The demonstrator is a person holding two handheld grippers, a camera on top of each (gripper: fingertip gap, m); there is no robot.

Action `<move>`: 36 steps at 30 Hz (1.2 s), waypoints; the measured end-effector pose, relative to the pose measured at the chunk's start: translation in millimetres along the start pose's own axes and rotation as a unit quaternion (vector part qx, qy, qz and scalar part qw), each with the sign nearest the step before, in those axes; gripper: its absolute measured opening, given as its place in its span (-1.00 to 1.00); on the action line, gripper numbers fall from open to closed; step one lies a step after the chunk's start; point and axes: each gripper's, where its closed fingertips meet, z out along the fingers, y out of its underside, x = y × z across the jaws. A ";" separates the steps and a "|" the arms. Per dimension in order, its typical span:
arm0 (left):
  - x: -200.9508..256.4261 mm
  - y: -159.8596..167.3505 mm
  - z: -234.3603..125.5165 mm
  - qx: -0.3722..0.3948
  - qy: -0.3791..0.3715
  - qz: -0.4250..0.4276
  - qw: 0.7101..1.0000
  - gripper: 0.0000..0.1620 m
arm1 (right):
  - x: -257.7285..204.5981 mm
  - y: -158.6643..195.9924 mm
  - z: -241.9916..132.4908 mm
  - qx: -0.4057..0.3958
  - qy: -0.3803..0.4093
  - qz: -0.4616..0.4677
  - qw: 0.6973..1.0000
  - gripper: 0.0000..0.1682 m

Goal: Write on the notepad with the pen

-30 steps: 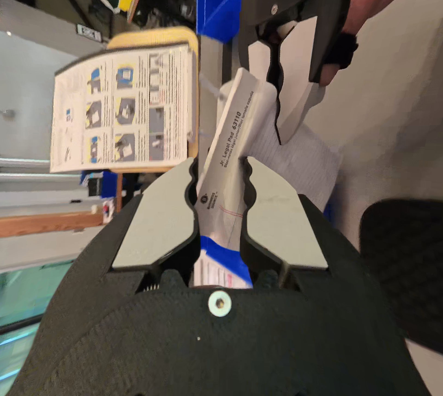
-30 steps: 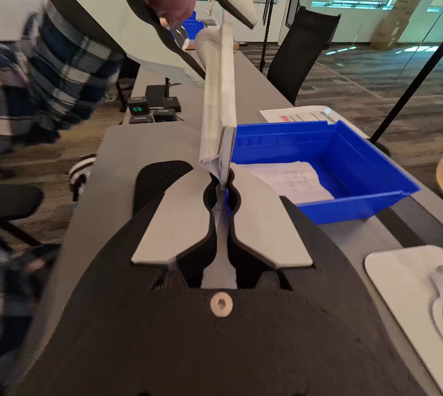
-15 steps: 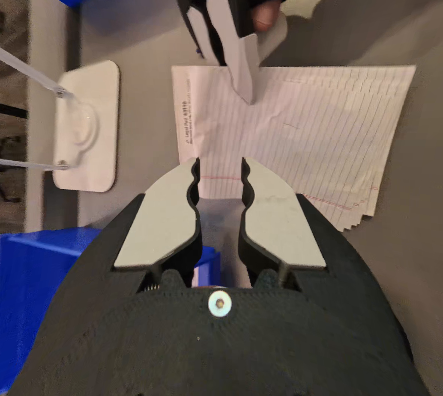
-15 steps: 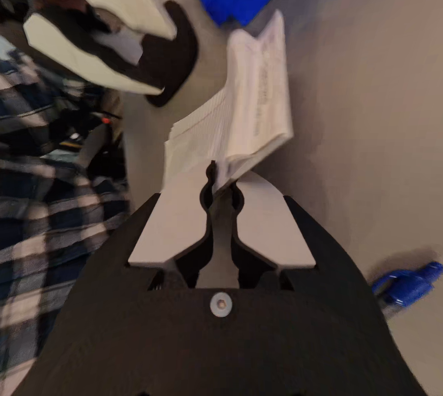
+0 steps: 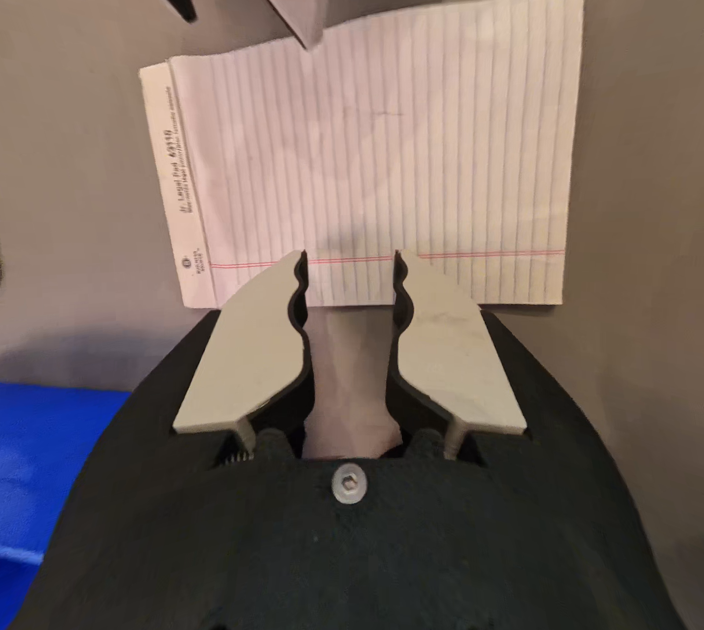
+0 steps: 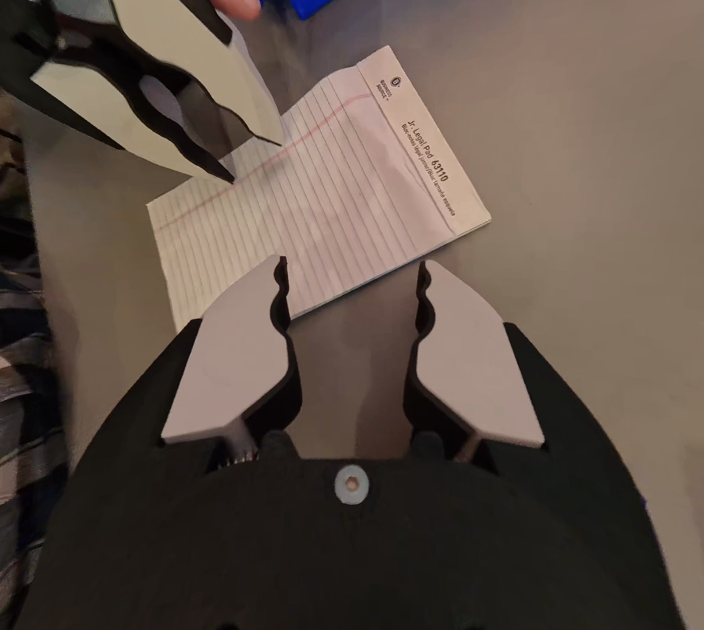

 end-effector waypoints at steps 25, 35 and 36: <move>-63.0 39.1 -23.1 0.017 -0.114 -0.054 0.992 -0.48 | 19.2 -4.1 -2.9 0.069 0.063 -0.067 0.993 -0.43; -61.2 7.6 -27.5 0.075 -0.097 -0.046 0.991 -0.31 | 27.9 -14.0 -21.8 0.115 0.063 -0.045 0.990 -0.46; -59.9 4.0 -20.6 0.074 -0.085 -0.049 0.992 -0.19 | 28.5 -13.1 -21.2 0.114 0.060 -0.042 0.991 -0.44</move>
